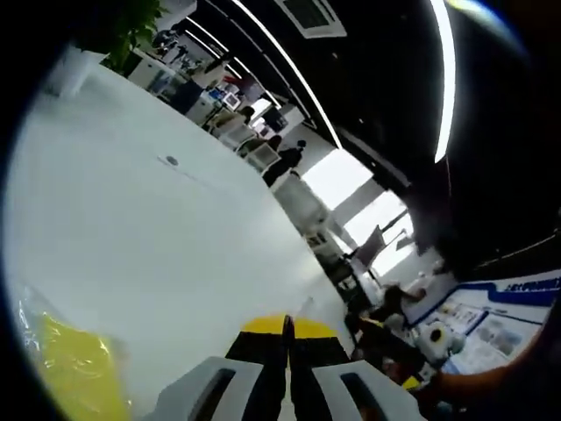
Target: Compare the silicone blocks by pressing each to a similar depth, holding the contact briefly, and releasing to observe deformation and rebound differences across the visible hardness samples.
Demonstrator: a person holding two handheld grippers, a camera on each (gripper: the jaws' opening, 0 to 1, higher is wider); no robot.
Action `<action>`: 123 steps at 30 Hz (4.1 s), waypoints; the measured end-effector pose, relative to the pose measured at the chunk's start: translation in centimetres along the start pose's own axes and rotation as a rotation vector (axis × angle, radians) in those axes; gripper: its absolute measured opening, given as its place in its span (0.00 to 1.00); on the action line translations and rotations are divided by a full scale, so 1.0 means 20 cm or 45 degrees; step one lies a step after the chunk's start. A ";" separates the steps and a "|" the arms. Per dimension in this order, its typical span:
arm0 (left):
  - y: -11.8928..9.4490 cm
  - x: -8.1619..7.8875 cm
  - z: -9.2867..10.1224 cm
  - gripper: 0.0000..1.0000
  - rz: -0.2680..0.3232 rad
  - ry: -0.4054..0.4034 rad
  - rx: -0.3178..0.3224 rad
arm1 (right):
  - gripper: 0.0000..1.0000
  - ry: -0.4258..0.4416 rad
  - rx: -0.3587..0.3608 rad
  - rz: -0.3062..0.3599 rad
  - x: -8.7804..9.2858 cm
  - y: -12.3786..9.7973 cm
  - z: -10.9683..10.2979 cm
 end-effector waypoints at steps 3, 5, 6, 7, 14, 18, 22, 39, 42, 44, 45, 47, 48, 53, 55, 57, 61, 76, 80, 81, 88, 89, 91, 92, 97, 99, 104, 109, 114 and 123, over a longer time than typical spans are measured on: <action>0.01 -0.01 -0.03 0.00 0.004 0.039 -0.035 | 0.97 0.009 0.004 -0.004 0.01 0.00 -0.01; 0.01 -0.01 -0.05 0.00 0.001 0.122 -0.088 | 0.96 0.015 0.006 -0.011 0.02 0.00 -0.01; 0.01 -0.01 -0.07 0.00 -0.014 0.140 -0.108 | 0.96 0.016 0.007 -0.013 0.02 0.00 -0.01; 0.02 0.00 -0.08 0.00 -0.017 0.134 -0.107 | 0.96 0.018 0.007 -0.013 0.02 0.00 -0.01; 0.04 0.04 -0.13 0.00 -0.064 0.182 -0.149 | 0.96 0.022 0.004 -0.017 0.03 0.01 -0.02; 0.05 0.08 -0.20 0.00 -0.137 0.206 -0.252 | 0.96 0.023 -0.004 -0.029 0.03 0.01 -0.02; 0.06 0.10 -0.22 0.00 -0.157 0.187 -0.260 | 0.96 0.029 -0.005 -0.032 0.03 0.02 -0.02; 0.10 0.16 -0.33 0.00 -0.198 0.126 -0.430 | 0.96 0.035 -0.024 -0.051 0.02 0.06 0.01; 0.10 0.17 -0.34 0.00 -0.206 0.138 -0.444 | 0.96 0.047 -0.026 -0.050 0.02 0.06 0.01; 0.11 0.17 -0.35 0.00 -0.222 0.174 -0.455 | 0.96 0.051 -0.024 -0.048 0.02 0.06 0.01; 0.11 0.17 -0.36 0.00 -0.224 0.175 -0.454 | 0.96 0.057 -0.021 -0.046 0.02 0.06 0.01; 0.11 0.18 -0.38 0.00 -0.237 0.171 -0.457 | 0.96 0.059 -0.018 -0.047 0.03 0.06 0.01; 0.12 0.18 -0.38 0.00 -0.244 0.172 -0.461 | 0.96 0.062 -0.021 -0.050 0.03 0.06 0.01; 0.13 0.18 -0.38 0.00 -0.260 0.196 -0.463 | 0.96 0.063 -0.024 -0.057 0.04 0.06 0.01; 0.13 0.19 -0.38 0.00 -0.268 0.212 -0.473 | 0.96 0.066 -0.024 -0.056 0.04 0.05 0.01; 0.12 0.19 -0.38 0.00 -0.265 0.201 -0.483 | 0.96 0.061 -0.024 -0.064 0.04 0.05 0.01; 0.12 0.20 -0.39 0.00 -0.255 0.193 -0.482 | 0.96 0.059 -0.032 -0.070 0.05 0.05 0.01; 0.08 0.12 -0.39 0.43 -0.199 0.275 -0.511 | 0.96 0.046 -0.032 -0.075 0.03 0.07 0.02; 0.07 0.05 -0.38 0.61 -0.121 0.260 -0.441 | 0.96 0.040 -0.032 -0.077 0.02 0.08 0.01; 0.06 0.04 -0.38 0.65 -0.104 0.262 -0.426 | 0.96 0.038 -0.031 -0.075 0.02 0.08 0.02; 0.01 -0.08 -0.32 0.83 -0.041 0.359 -0.350 | 0.96 0.038 -0.010 -0.073 0.01 0.11 0.03; 0.00 -0.09 -0.32 0.85 -0.041 0.375 -0.343 | 0.96 0.035 -0.008 -0.075 0.01 0.11 0.03; -0.03 -0.11 -0.31 0.92 -0.044 0.420 -0.316 | 0.96 0.035 -0.004 -0.088 0.01 0.12 0.03; -0.05 -0.13 -0.30 0.96 -0.040 0.460 -0.303 | 0.96 0.037 -0.001 -0.094 0.01 0.12 0.03; -0.19 -0.17 -0.24 1.00 -0.084 0.751 -0.215 | 0.96 0.040 0.016 -0.109 0.03 0.13 0.03; -0.27 -0.18 -0.24 1.00 -0.104 0.804 -0.217 | 0.97 0.040 0.027 -0.118 0.04 0.13 0.04; -0.47 -0.19 -0.27 1.00 -0.076 0.782 -0.255 | 0.97 0.057 0.059 -0.149 0.09 0.14 0.03; -0.66 -0.15 -0.29 1.00 -0.082 0.790 -0.316 | 0.97 0.048 0.060 -0.167 0.10 0.15 0.00; -0.80 -0.06 -0.33 1.00 -0.137 0.828 -0.351 | 0.97 0.038 0.063 -0.183 0.10 0.16 -0.01; -1.06 -0.07 -0.38 1.00 -0.075 0.745 -0.431 | 0.97 0.025 0.087 -0.154 0.09 0.13 -0.02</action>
Point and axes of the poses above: the point that each gripper's makers call its tool centre point, and the gripper's own axes: y roughly forward along the fingers, z roughly to its right, x roughly out of its underside, the point moved 9 cm from there along -y, roughly backward along the fingers, and after that the axes turned 7 degrees about y, right-handed, at the moved point
